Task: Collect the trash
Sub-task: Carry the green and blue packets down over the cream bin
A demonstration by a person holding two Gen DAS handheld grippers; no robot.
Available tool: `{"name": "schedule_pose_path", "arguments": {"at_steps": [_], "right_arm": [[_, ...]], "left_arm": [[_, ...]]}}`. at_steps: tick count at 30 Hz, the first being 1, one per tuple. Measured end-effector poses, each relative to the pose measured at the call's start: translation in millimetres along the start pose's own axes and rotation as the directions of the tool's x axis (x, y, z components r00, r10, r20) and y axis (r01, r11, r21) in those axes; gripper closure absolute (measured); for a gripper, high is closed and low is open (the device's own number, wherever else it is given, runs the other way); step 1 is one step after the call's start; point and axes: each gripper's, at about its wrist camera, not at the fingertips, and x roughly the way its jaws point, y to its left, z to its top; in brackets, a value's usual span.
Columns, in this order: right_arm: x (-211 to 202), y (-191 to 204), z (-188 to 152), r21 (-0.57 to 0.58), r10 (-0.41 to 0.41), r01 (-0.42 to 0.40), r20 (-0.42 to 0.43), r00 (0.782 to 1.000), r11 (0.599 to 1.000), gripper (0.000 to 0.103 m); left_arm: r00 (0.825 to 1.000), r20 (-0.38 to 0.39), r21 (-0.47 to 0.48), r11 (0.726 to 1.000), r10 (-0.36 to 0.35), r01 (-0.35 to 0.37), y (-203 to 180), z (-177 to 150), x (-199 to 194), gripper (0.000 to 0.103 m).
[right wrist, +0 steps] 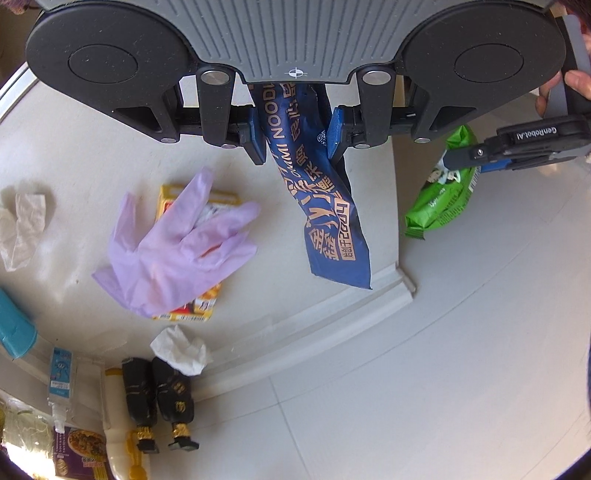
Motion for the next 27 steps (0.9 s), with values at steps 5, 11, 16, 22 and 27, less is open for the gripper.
{"name": "schedule_pose_path", "arguments": {"at_steps": [5, 11, 16, 22, 27], "right_arm": [[7, 14, -13, -0.007, 0.01, -0.011, -0.037, 0.999, 1.0, 0.069], [18, 36, -22, -0.043, 0.031, -0.035, -0.082, 0.996, 0.998, 0.069], [29, 57, -27, -0.079, 0.053, -0.062, -0.113, 0.992, 0.995, 0.069], [42, 79, -31, -0.118, 0.08, -0.099, -0.156, 0.985, 0.988, 0.069], [54, 96, -33, -0.156, 0.082, -0.113, -0.191, 0.978, 0.981, 0.069]], "left_arm": [[1.0, -0.006, -0.068, 0.997, 0.029, -0.029, 19, -12, -8, 0.052], [0.998, -0.014, -0.135, 0.989, 0.057, -0.058, 37, -25, -16, 0.052], [0.996, -0.018, -0.172, 0.981, 0.089, -0.091, 50, -35, -23, 0.052], [0.99, -0.03, -0.195, 0.971, 0.135, -0.138, 62, -44, -30, 0.052], [0.985, -0.039, -0.199, 0.965, 0.168, -0.172, 69, -50, -32, 0.052]]}}
